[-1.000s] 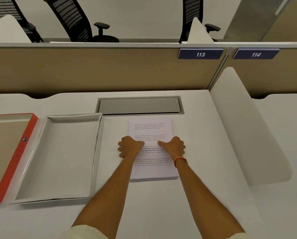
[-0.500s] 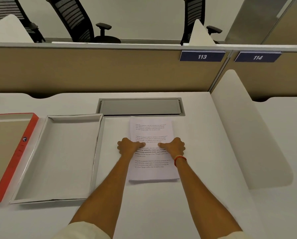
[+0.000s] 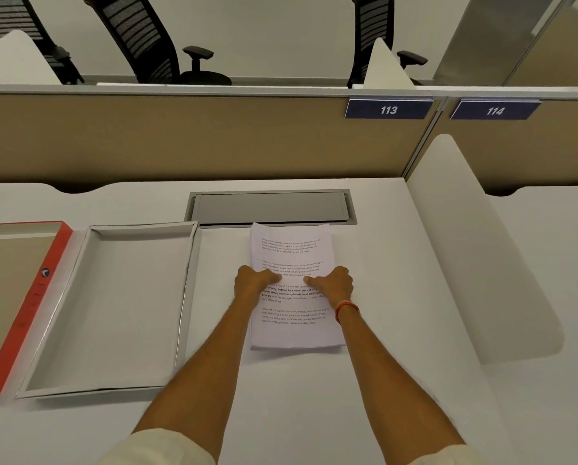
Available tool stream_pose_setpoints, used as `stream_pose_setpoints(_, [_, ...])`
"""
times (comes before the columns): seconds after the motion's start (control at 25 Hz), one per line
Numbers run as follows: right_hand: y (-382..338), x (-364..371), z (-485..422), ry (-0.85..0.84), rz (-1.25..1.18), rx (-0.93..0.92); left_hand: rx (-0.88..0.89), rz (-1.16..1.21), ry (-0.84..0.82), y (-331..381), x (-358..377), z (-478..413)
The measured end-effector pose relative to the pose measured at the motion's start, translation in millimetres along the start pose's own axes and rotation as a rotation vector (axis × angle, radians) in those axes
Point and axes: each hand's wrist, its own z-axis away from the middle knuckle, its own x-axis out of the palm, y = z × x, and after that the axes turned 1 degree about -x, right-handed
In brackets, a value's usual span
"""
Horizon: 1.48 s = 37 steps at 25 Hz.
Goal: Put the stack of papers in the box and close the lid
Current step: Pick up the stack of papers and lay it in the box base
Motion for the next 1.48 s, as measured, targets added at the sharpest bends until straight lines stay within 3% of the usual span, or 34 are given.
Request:
stream_pose_setpoints(0.2, [8, -7, 1, -0.041, -0.287, 0.003, -0.044, 0.135, -0.010, -7, -1, 0])
stream_pose_setpoints(0.36, [-14, -30, 8, 0.026, -0.387, -0.154, 0.020, 0.370, -0.016, 18, -1, 12])
stream_pose_setpoints(0.56, [-42, -67, 19, 0.086, -0.514, -0.418, 0.300, 0.476, -0.013, 60, 1, 35])
stream_pose_setpoints(0.84, [-27, -72, 30, 0.131, -0.699, -0.570, 0.682, 0.363, 0.026, 58, 2, 53])
stream_pose_setpoints(1.48, [0, -62, 27, 0.059, -0.658, -0.573, 0.681, 0.304, -0.044, 31, -3, 40])
